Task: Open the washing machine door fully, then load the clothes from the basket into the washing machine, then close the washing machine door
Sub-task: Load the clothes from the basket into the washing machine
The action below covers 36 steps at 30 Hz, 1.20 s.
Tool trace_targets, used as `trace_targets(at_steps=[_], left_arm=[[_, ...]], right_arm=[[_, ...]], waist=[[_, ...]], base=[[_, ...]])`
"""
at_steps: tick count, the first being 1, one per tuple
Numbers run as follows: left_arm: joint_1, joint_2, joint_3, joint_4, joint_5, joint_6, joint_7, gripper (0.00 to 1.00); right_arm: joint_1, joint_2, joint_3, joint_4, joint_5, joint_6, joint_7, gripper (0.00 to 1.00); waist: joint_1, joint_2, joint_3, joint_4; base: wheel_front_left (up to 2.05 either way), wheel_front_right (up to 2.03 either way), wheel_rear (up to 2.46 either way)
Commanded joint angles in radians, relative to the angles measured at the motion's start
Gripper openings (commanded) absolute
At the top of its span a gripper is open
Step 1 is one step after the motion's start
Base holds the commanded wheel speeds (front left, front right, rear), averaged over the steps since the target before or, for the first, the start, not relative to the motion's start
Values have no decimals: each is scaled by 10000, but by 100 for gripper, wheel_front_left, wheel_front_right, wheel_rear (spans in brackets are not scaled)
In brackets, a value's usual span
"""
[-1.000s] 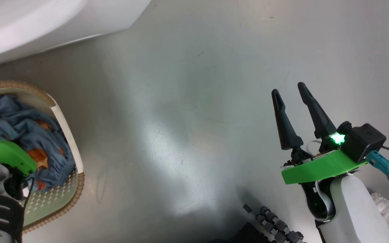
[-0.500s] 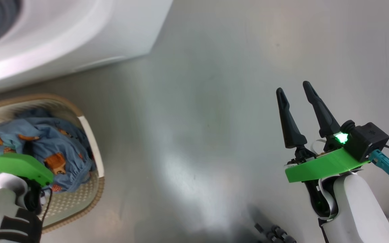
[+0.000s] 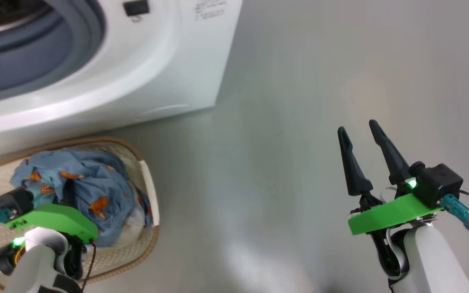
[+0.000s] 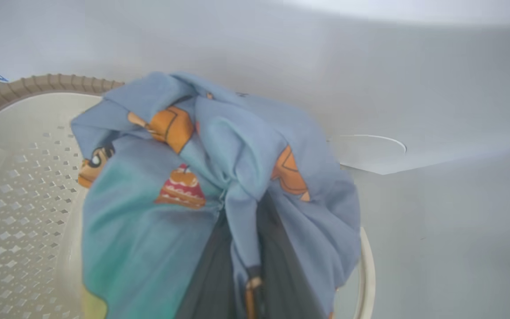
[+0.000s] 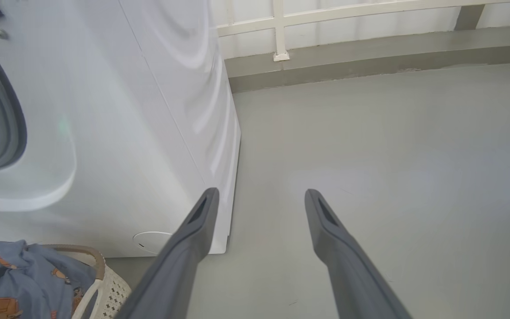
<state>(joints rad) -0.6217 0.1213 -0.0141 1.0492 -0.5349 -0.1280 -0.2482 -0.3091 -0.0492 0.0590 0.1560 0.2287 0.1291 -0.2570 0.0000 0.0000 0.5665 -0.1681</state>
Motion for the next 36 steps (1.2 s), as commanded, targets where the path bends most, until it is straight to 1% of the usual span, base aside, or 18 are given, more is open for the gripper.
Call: trace_targets(at_steps=[1, 6, 12, 18, 24, 30, 36], left_arm=[[452, 305, 138, -378, -68, -24, -131, 0], [1177, 155, 223, -1810, -328, -25, -133, 0], [2065, 15, 636, -3611, -37, -26, -134, 0], [2894, -303, 990, -5246, 372, -26, -134, 0], [3708, -522, 979, -6611, 836, -26, -135, 0], [4337, -633, 1009, -7913, 1414, -26, -135, 0], [4949, -679, 961, -8953, 2290, -26, -135, 0]], right_arm=[[289, -10, 224, -166, -67, 16, -48, 100], [463, -10, 184, -35, -142, 16, -48, 100], [598, -10, 217, 96, -206, 16, -48, 100], [917, -10, 39, 242, -325, 16, -48, 100], [1241, -11, -103, 300, -583, 16, -48, 100], [1480, -20, -139, 266, -691, 16, -48, 100], [1715, -75, -204, 162, -827, 16, -48, 100]], waist=[[0, 0, -659, 429], [0, 0, -1193, 588], [0, 0, -1916, 711], [0, 0, -2750, 904], [0, 0, -3645, 1089], [0, 0, -4105, 1200], [0, 0, -4486, 1237]], base=[[0, 0, 0], [0, 0, 0], [0, 0, 0], [0, 0, 0], [0, 0, 0], [0, 0, 0], [0, 0, 0]])
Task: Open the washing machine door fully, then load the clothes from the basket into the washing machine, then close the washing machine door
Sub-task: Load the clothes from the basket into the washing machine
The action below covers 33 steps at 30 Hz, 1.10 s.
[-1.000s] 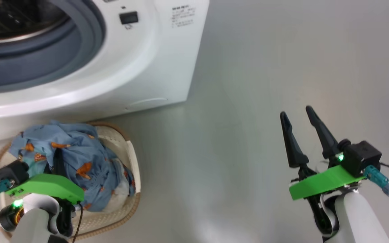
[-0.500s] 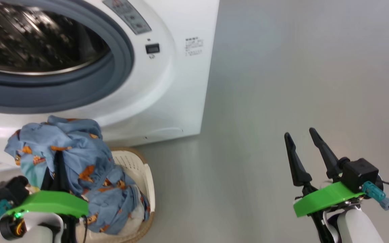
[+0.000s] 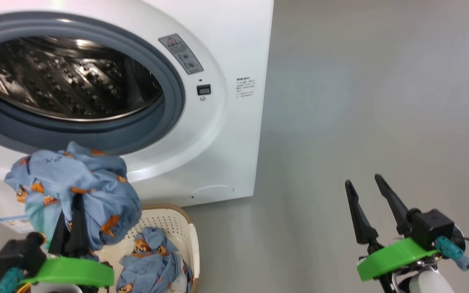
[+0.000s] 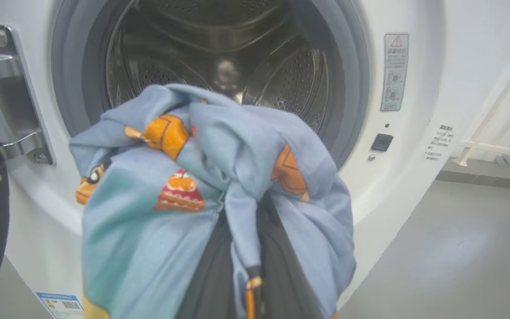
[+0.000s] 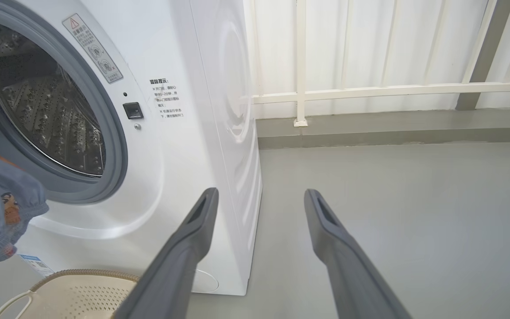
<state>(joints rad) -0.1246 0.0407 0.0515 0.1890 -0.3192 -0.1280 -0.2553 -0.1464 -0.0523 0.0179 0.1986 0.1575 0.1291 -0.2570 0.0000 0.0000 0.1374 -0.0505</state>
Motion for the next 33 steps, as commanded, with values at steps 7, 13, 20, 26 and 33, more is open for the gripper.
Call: trace_targets(at_steps=[7, 13, 20, 26, 33], left_arm=[[836, 104, 323, -1212, 1151, -26, -64, 0], [1236, 98, 194, -1782, 1546, 143, -64, 0], [1665, 96, -62, -2117, 1797, 386, -64, 0], [1868, 96, -167, -2095, 1786, 497, -64, 0], [1926, 96, -267, -2021, 1619, 583, -64, 0]], right_arm=[[370, -82, 192, -422, -208, 16, -48, 100], [539, -82, 169, -531, -196, 16, -48, 100], [707, -98, 160, -565, -208, 16, -48, 100], [833, -84, 156, -556, -209, 16, -48, 100], [899, -68, 134, -591, -221, 16, -48, 100]], waist=[[0, 0, -591, -10], [0, 0, -809, 11], [0, 0, -1061, 15], [0, 0, -1214, 36], [0, 0, -1177, 110]], base=[[0, 0, 0], [0, 0, 0], [0, 0, 0], [0, 0, 0], [0, 0, 0]])
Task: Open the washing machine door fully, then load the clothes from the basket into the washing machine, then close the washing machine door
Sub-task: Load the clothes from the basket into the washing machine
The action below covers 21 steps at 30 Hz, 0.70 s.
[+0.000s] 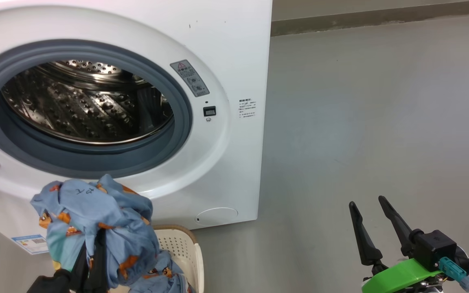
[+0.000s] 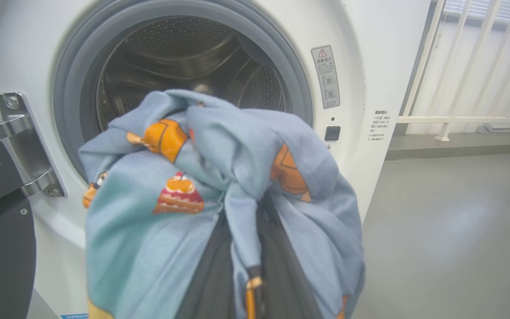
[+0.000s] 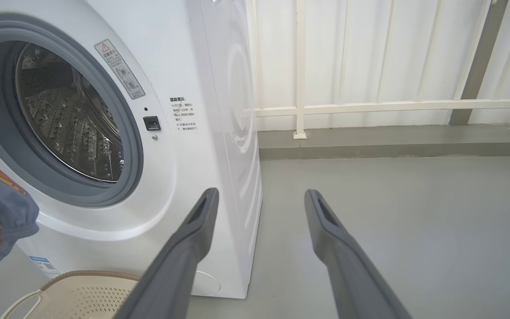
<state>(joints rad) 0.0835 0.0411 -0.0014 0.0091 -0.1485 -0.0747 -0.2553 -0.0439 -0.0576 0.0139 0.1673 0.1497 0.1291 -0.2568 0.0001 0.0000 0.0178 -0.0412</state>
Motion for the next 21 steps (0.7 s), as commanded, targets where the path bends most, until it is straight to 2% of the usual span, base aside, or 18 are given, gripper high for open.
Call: trace_targets(at_steps=[1, 10, 21], left_arm=[[-153, 92, 244, -200, -102, 61, -64, 0], [-584, 91, 333, 68, -300, -10, -64, 0], [-1904, 91, 698, 217, -425, -36, -65, 0]], right_arm=[[-120, -12, 165, -282, -149, 16, -49, 100], [-206, 9, 158, -292, -128, 16, -49, 100], [-627, 22, 214, -382, -89, 16, -49, 100]], waist=[[-1, 0, 29, 29], [-1, 0, 465, 25], [-1, 0, 1786, -235]], base=[[0, 0, 0], [0, 0, 0], [0, 0, 0]])
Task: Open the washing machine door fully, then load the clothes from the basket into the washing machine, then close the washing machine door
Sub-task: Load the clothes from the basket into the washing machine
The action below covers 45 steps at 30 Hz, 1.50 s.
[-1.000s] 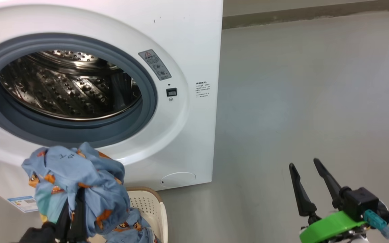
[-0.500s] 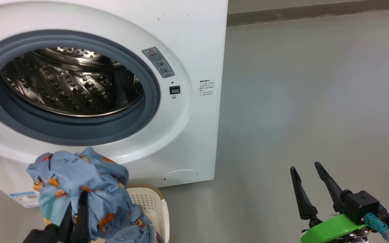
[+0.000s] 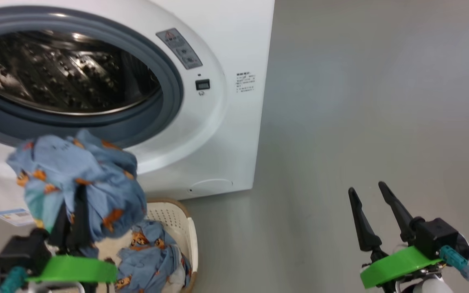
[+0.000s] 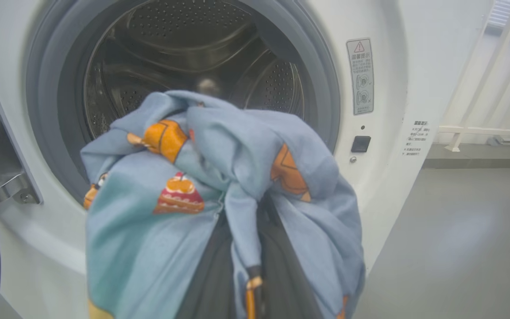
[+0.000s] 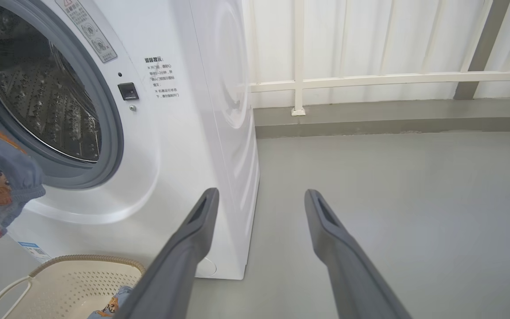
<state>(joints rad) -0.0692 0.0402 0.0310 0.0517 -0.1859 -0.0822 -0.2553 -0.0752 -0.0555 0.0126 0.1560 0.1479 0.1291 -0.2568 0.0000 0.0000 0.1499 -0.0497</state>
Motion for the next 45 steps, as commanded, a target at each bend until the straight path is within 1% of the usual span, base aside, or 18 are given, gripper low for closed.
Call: trace_targets(at_steps=[1, 5, 12, 17, 22, 27, 33, 35, 38, 39, 40, 45], left_arm=[[-557, 101, 443, -185, -59, 42, -65, 0], [-1347, 101, 664, -144, 59, 5, -65, 0], [-2957, 162, 1290, 156, 356, -189, -65, 0], [-4113, 450, 1446, 464, 667, -307, -65, 0], [-5326, 870, 1638, 1016, 782, -374, -65, 0], [-6436, 1526, 1658, 1745, 931, -424, -65, 0], [-7770, 2282, 1354, 3030, 964, -460, -65, 0], [-8244, 2431, 1263, 3678, 779, -468, -50, 0], [-9088, 2674, 1033, 4624, 476, -477, 433, 0], [-9608, 2899, 662, 5123, 413, -480, 968, 0], [-9608, 2899, 662, 5123, 413, -480, 968, 0], [-10716, 3273, -51, 5956, -312, -482, 2073, 0]], right_arm=[[-374, 2, 242, -296, -86, 16, -49, 100], [-654, 10, 350, -451, -92, 16, -49, 100], [-1144, 22, 486, -589, -56, 16, -49, 100], [-1434, 35, 579, -737, -14, 16, -49, 100], [-1721, 45, 638, -866, 63, 16, -49, 100], [-2006, 50, 754, -962, 263, 16, -49, 100], [-2170, 51, 934, -1041, 494, 16, -49, 100], [-2199, 51, 975, -1009, 558, 16, -49, 100], [-2210, 52, 1021, -964, 594, 16, -49, 100], [-2225, 52, 1033, -956, 609, 16, -49, 100], [-2225, 52, 1033, -956, 609, 16, -49, 100], [-2268, 52, 1172, -904, 759, 16, -49, 100]], waist=[[0, 0, 621, -191], [0, 0, 1309, -382], [0, 0, 2565, -738], [0, 0, 3519, -948], [0, 0, 4441, -1198], [0, 0, 5109, -1399], [0, 0, 5555, -1531], [0, 0, 5609, -1538], [0, 0, 5679, -1518], [0, 0, 5710, -1497], [0, 0, 5710, -1497], [0, 0, 5784, -1471]], base=[[0, 0, 0], [0, 0, 0], [0, 0, 0], [0, 0, 0], [0, 0, 0], [0, 0, 0], [0, 0, 0], [0, 0, 0], [0, 0, 0], [0, 0, 0], [0, 0, 0], [0, 0, 0]])
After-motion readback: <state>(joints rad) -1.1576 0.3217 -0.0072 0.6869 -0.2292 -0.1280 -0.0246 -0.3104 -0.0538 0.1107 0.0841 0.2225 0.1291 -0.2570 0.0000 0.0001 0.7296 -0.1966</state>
